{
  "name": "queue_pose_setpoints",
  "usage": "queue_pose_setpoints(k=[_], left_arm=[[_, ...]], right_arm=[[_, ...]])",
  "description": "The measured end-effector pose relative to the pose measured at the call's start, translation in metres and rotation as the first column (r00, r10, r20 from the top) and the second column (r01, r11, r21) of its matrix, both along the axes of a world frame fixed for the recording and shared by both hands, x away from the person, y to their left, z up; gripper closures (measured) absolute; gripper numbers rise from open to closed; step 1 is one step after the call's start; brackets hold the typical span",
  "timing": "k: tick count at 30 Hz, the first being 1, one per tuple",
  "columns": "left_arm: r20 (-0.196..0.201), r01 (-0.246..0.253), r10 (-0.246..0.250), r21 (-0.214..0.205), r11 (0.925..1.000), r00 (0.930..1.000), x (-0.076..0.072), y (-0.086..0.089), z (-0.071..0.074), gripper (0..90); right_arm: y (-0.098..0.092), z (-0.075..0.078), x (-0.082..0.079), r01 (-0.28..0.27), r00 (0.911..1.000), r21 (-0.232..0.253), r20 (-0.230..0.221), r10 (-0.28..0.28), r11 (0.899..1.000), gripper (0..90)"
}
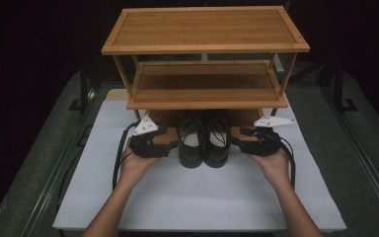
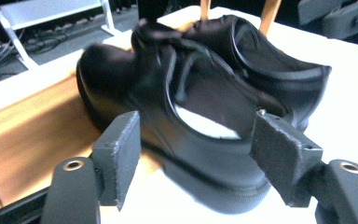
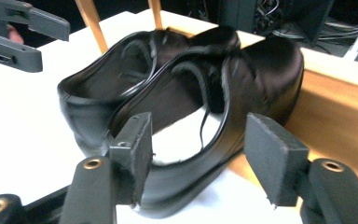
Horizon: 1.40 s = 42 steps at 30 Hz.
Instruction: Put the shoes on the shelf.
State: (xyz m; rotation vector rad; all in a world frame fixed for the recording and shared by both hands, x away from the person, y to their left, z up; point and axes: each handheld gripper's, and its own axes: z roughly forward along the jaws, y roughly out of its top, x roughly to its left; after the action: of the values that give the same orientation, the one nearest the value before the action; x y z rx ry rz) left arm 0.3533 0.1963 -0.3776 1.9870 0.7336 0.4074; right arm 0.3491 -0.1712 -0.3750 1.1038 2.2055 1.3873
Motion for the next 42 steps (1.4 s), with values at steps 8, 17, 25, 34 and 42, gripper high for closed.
queue_pose_setpoints(k=[8, 17, 25, 34, 42], left_arm=[[-0.067, 0.022, -0.02, 0.036, 0.9991, 0.9975, -0.011, 0.005, -0.029, 20.7], [-0.108, 0.059, -0.045, 0.126, 0.9902, 0.9931, -0.007, -0.011, -0.053, 14.2], [-0.105, 0.076, -0.059, 0.166, 0.9831, 0.9928, 0.001, -0.027, -0.067, 10.0], [-0.077, 0.107, -0.093, 0.208, 0.9722, 0.9927, 0.003, -0.043, -0.075, 7.9], [-0.064, 0.087, -0.074, 0.248, 0.9648, 0.9952, 0.003, -0.052, -0.076, 5.5]], right_arm=[[-0.007, -0.027, -0.023, -0.037, 0.9983, -0.031, -0.045, 0.036, 0.999, 30.0], [0.011, -0.068, -0.013, -0.106, 0.9826, -0.085, -0.162, 0.091, 0.991, 21.5], [0.027, -0.08, -0.008, -0.124, 0.9793, -0.125, -0.175, 0.102, 0.984, 16.8], [0.045, -0.082, -0.004, -0.113, 0.9836, -0.154, -0.158, 0.088, 0.982, 13.9], [0.046, -0.082, -0.003, -0.092, 0.985, -0.154, -0.158, 0.068, 0.984, 15.0]])
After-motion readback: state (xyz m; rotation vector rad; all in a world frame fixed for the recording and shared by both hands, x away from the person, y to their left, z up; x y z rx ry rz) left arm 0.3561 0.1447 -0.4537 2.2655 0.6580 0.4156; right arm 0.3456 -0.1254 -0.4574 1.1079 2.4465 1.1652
